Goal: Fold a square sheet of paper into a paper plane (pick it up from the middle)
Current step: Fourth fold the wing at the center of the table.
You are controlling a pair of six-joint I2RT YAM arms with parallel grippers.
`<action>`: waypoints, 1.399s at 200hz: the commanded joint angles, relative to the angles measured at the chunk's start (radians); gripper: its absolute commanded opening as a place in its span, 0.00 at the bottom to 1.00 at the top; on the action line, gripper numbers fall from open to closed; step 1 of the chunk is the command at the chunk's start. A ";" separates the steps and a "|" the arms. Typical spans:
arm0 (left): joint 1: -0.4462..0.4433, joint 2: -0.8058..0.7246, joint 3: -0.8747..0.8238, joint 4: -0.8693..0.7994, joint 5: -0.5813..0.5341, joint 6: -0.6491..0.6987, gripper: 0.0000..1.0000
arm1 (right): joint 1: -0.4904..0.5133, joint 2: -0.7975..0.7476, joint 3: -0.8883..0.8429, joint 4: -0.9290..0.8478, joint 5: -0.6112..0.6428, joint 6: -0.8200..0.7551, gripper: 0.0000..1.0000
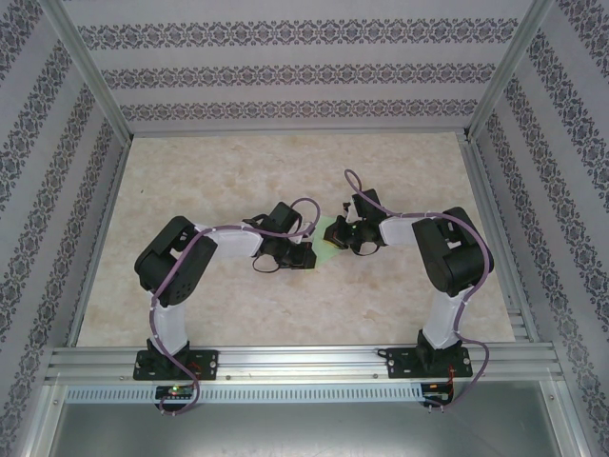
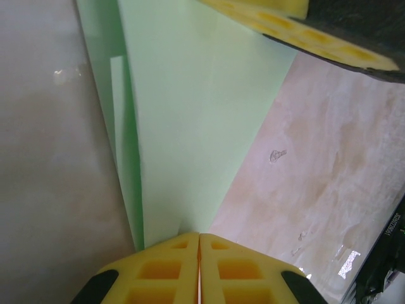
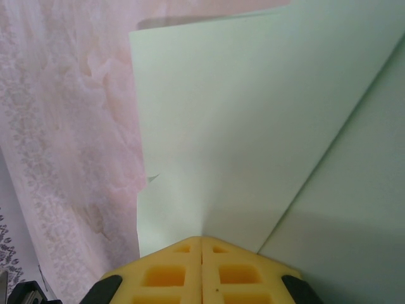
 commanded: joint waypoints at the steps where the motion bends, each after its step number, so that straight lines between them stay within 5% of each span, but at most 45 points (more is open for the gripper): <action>1: 0.005 0.005 -0.030 -0.045 0.002 0.011 0.10 | 0.008 0.096 -0.036 -0.126 0.130 -0.030 0.07; 118: 0.017 -0.156 -0.073 0.094 -0.035 -0.051 0.09 | 0.007 0.099 -0.037 -0.126 0.128 -0.031 0.07; 280: 0.024 -0.030 -0.112 0.013 -0.086 -0.028 0.00 | 0.009 -0.007 0.012 -0.100 0.076 -0.043 0.07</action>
